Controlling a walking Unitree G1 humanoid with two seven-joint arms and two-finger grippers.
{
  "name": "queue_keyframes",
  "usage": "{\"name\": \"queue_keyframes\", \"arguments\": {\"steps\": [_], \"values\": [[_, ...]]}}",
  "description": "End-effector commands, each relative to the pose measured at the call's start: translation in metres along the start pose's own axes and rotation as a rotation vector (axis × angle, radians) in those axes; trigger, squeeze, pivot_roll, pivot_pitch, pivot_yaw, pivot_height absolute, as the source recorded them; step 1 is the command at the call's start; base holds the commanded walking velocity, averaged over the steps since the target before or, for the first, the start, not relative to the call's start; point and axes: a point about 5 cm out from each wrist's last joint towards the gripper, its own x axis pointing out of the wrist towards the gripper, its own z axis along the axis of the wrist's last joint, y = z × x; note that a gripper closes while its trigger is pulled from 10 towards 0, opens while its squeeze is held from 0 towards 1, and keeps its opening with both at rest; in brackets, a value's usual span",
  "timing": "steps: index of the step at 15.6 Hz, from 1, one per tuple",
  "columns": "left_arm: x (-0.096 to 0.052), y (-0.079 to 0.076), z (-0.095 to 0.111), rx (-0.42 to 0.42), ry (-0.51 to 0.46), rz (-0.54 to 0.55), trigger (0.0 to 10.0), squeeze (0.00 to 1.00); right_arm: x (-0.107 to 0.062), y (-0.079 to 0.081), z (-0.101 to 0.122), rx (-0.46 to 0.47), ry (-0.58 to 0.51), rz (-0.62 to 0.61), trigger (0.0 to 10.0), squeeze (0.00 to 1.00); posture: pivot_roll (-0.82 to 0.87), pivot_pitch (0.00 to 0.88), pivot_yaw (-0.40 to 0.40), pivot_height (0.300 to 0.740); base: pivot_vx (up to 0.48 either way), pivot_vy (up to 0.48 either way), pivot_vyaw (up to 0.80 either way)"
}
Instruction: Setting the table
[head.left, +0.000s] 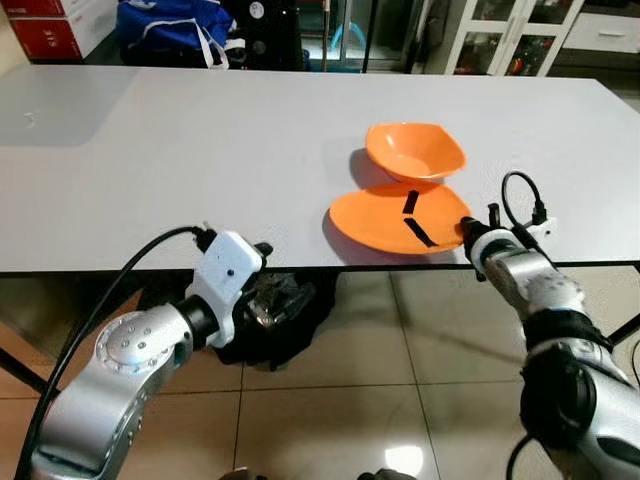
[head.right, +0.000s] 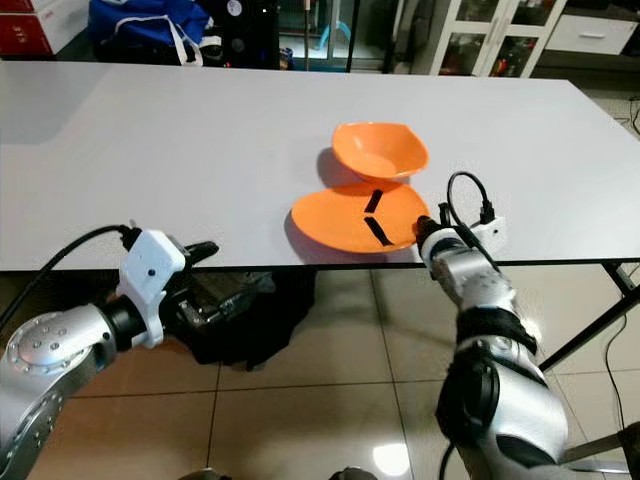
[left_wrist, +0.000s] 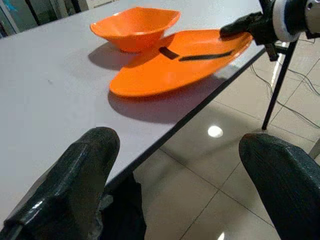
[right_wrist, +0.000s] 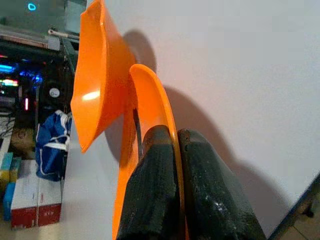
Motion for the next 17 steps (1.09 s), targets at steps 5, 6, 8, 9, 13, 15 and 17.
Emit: {"name": "queue_keyframes", "arguments": {"steps": [5,6,8,9,13,15,17], "values": [[-0.010,-0.011,0.003,-0.005,0.008,0.004,10.0,0.00,0.007,0.017,-0.001,0.004,-0.080,0.034,10.0,0.00,0.05,0.116,-0.070,0.740,0.000,0.000,0.00],[-0.011,-0.011,0.003,-0.006,0.009,0.009,10.0,0.00,0.007,0.018,-0.002,0.004,-0.084,0.036,10.0,0.00,0.05,0.116,-0.070,0.740,0.000,0.000,0.00],[-0.015,-0.012,0.005,-0.013,0.010,0.038,10.0,0.00,0.009,0.020,-0.009,-0.047,-0.099,0.033,10.0,0.00,0.07,0.159,-0.082,0.740,0.000,0.000,0.00],[-0.016,-0.013,0.005,-0.015,0.010,0.041,10.0,0.00,0.010,0.020,-0.012,-0.055,-0.099,0.031,10.0,0.00,0.07,0.169,-0.085,0.740,0.000,0.000,0.00],[-0.021,-0.021,0.009,-0.034,0.006,0.039,10.0,0.00,0.011,0.020,-0.031,-0.112,-0.082,0.027,10.0,0.00,0.09,0.208,-0.090,0.740,0.000,0.000,0.00],[-0.023,-0.021,0.010,-0.035,0.010,0.042,10.0,0.00,0.012,0.022,-0.038,-0.139,-0.082,0.020,10.0,0.00,0.09,0.215,-0.091,0.740,0.000,0.000,0.00],[-0.023,-0.022,0.011,-0.039,0.010,0.047,10.0,0.00,0.012,0.025,-0.042,-0.180,-0.084,0.034,10.0,0.00,0.09,0.217,-0.093,0.740,0.000,0.000,0.00]]}}
